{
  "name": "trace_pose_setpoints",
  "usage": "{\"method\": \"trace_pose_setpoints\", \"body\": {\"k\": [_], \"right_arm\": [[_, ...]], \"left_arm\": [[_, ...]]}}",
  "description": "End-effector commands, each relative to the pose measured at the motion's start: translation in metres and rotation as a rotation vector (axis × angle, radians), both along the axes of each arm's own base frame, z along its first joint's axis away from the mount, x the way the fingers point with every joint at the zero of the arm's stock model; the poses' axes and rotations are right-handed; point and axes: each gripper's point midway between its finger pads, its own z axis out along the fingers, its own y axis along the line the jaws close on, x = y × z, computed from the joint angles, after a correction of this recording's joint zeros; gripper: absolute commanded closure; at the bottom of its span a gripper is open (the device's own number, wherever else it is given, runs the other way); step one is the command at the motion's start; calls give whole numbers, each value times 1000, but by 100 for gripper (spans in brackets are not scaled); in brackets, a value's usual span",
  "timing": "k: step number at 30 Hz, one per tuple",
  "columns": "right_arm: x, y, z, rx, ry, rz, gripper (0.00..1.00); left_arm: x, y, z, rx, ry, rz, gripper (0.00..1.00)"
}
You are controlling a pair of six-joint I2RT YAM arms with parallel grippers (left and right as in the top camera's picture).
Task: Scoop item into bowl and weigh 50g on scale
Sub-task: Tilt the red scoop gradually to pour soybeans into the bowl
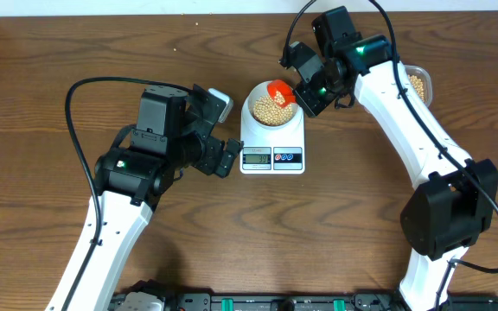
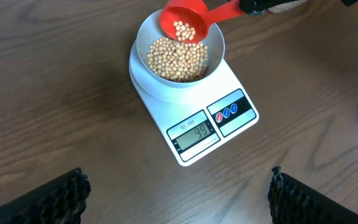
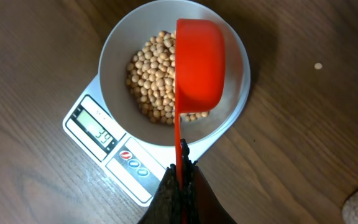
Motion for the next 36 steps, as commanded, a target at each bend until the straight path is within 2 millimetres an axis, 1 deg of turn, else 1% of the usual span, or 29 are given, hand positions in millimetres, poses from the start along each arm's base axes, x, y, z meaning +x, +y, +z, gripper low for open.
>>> {"method": "trace_pose_setpoints", "body": {"k": [1,18,29,36], "right_arm": [[3,4,22,6,-66,27,99],[1,5,24,16,-65,30,99],[-2,13,29,102,-36,52,99],[-2,9,37,189,-9,47,99]], "left_arm": [[-2,-2,-1,-6,5,-12,6],[-2,-2,-1,-6,5,-11,6],[-2,-2,-1,-6,5,-12,5],[-2,-2,-1,-6,5,-12,6]]}}
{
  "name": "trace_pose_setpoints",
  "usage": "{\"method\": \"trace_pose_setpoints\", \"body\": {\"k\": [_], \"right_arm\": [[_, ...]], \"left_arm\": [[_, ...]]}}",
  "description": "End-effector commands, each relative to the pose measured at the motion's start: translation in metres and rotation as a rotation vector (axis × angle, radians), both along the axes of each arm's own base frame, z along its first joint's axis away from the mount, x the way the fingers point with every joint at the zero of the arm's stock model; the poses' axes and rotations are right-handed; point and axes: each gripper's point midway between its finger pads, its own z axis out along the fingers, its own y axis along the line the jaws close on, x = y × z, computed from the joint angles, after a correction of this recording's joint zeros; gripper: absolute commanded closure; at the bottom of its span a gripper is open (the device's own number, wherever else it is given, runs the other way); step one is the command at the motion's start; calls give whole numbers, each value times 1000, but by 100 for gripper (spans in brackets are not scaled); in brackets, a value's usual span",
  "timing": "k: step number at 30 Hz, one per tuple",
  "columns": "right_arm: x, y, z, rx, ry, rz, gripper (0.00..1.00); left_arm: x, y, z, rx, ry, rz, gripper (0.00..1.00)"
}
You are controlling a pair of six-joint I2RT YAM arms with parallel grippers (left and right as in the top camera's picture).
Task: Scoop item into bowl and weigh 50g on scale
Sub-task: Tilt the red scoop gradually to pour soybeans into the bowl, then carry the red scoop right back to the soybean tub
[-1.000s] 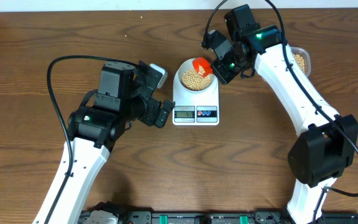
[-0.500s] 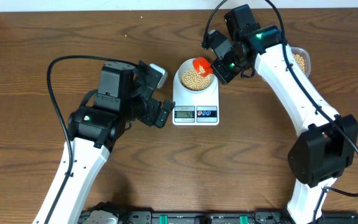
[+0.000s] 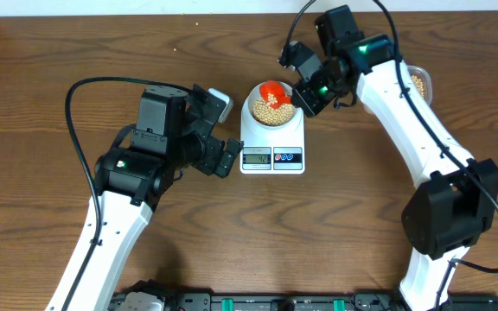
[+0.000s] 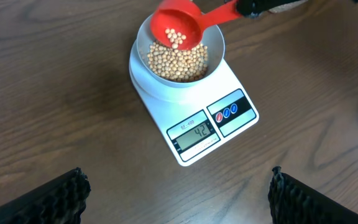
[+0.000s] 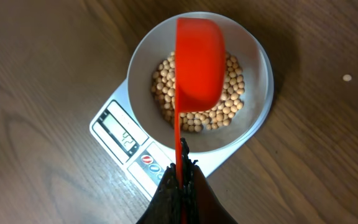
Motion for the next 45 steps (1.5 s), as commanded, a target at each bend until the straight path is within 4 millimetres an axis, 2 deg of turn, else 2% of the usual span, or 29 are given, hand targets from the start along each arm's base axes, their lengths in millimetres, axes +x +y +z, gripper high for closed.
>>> {"method": "trace_pose_setpoints", "body": {"k": [1,27,35,40,45], "right_arm": [[2,0,32,90,-44,16,99],[0,-4,35,79,-57,27,99],[1,-4,27,-64,-111,22,99],[-2,2,26,-142,-150,32,99],[0,-3,28,-266,-216,9,99]], "left_arm": [[-2,-2,-1,-6,4,-11,6],[-2,-2,-1,-6,4,-11,6],[-2,-2,-1,-7,5,-12,6],[-2,-2,-1,-7,4,-12,6],[-2,-2,-1,-6,5,-11,5]]}}
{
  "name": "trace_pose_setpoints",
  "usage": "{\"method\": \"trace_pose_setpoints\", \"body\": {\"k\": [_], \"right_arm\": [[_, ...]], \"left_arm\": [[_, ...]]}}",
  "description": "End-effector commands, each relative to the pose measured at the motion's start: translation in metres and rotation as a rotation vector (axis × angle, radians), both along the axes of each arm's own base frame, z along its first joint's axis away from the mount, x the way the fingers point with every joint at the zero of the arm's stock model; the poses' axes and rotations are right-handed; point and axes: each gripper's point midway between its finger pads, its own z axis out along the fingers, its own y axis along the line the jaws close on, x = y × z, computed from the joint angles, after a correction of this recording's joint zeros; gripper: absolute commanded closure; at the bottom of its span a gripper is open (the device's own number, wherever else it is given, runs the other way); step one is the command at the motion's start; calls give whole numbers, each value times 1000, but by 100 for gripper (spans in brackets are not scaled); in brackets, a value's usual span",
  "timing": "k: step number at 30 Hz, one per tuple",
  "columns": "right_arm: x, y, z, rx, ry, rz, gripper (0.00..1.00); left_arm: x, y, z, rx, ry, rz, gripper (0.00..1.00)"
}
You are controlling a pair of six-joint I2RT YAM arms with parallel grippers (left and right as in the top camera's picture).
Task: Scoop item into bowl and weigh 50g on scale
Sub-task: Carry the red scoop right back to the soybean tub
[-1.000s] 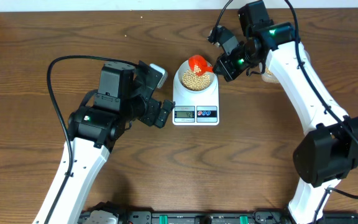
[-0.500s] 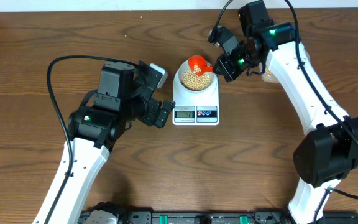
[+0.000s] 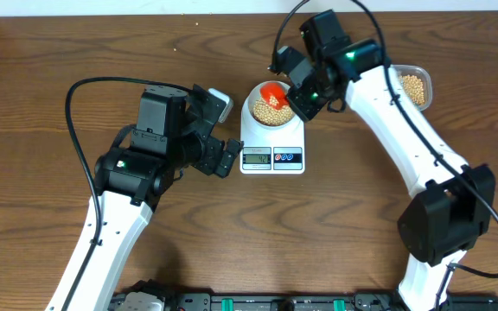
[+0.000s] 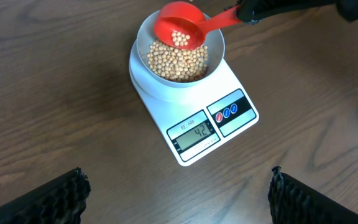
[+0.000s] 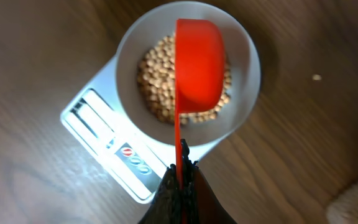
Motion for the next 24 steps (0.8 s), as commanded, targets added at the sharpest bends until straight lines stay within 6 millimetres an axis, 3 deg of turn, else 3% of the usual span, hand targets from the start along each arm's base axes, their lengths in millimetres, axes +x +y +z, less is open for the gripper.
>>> {"method": "trace_pose_setpoints", "body": {"k": [1,10,16,24], "right_arm": [[6,-8,30,-90,-134,-17,99],[1,-1,52,-103,-205,-12,99],[-8,4,68,17,-173,-7,99],[-13,-18,96,182,-118,-82,99]], "left_arm": [[-2,-2,-1,-7,5,-12,6],[-2,-2,-1,-6,5,-11,6],[-2,-2,-1,-6,5,-11,6],[-2,-2,-1,-6,5,-12,6]]}}
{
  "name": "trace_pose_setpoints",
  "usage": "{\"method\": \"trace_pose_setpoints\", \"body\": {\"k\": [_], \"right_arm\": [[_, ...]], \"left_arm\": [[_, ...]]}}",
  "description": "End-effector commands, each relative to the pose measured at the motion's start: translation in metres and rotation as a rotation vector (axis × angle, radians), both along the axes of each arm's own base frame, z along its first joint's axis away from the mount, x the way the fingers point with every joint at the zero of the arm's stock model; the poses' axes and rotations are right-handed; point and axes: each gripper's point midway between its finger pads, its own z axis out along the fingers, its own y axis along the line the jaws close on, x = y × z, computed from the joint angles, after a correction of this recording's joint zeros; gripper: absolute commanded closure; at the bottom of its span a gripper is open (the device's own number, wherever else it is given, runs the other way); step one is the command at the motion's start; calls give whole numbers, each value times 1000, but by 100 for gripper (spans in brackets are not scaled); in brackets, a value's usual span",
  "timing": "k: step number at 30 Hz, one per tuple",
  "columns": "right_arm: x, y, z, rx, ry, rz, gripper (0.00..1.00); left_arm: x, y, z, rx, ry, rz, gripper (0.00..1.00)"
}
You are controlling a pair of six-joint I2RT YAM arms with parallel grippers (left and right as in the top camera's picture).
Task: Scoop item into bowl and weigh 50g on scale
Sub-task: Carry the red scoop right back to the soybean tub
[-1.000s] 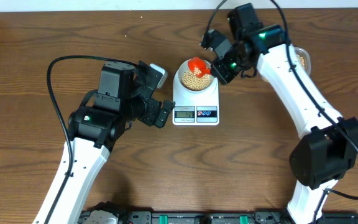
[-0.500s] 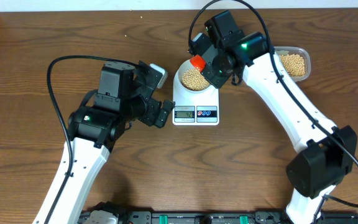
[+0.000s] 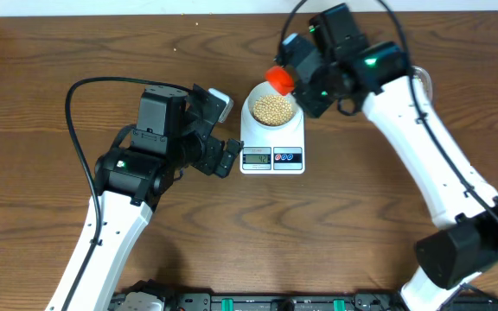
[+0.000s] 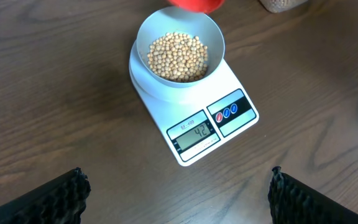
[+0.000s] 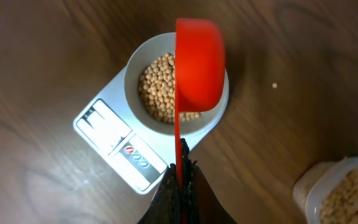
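Observation:
A white bowl [image 4: 179, 53] of soybeans [image 4: 178, 57] stands on the white scale [image 4: 232, 84], whose display [image 4: 194, 132] reads 42. My right gripper [image 5: 180, 180] is shut on the handle of the red scoop [image 5: 199, 65], held well above the bowl [image 5: 166, 56], over its right side. From overhead the scoop [image 3: 278, 79] shows at the bowl's far rim [image 3: 271, 93]. Whether beans lie in the scoop cannot be told. My left gripper [image 4: 179, 199] hangs open left of the scale [image 3: 272, 142], holding nothing.
A clear tub of soybeans [image 5: 340, 190] stands right of the scale, mostly under my right arm in the overhead view. One stray bean [image 5: 275, 86] lies on the wooden table [image 3: 41, 78].
My right gripper has gone higher with the scoop, which now sits by the bowl's far rim rather than low over the beans. The display still reads 42. The left arm has not moved.
The scoop was tilted over the bowl with a good many beans in it and a reading in the thirties. Then fewer beans lay in it and the display read 42. It stayed over the bowl at 42, and now is lifted.

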Motion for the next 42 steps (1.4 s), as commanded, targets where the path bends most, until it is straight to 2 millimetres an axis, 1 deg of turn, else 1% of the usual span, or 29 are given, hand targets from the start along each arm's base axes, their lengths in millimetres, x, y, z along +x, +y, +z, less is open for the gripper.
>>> {"method": "trace_pose_setpoints", "body": {"k": [1,3,8,17,22,24,28,32,34,39,42], "right_arm": [[-5,-9,38,129,-12,-35,99],[-4,-22,40,143,2,-68,99],[0,-56,40,184,57,-161,99],[23,-136,40,189,38,-359,99],[29,-177,37,182,32,-460,99],[28,-190,34,180,40,-489,99],[29,-206,34,207,53,-575,99],[34,-214,37,249,58,-663,99],[35,-219,36,238,54,-698,99],[36,-235,28,159,45,-767,99],[36,-238,19,139,69,-776,99]], "left_arm": [[-2,-2,-1,-7,4,-12,6],[-2,-2,-1,-7,4,-12,6],[-2,-2,-1,-7,4,-12,6],[-2,-2,-1,-7,5,-12,6],[-2,-2,-1,-7,4,-12,6],[-2,-2,-1,-7,4,-12,6],[-2,-2,-1,-7,5,-12,5],[-2,-2,-1,-7,4,-12,6],[-2,-2,-1,-6,5,-11,6],[-2,-2,-1,-7,4,-12,6],[-2,-2,-1,-7,5,-12,5]]}}
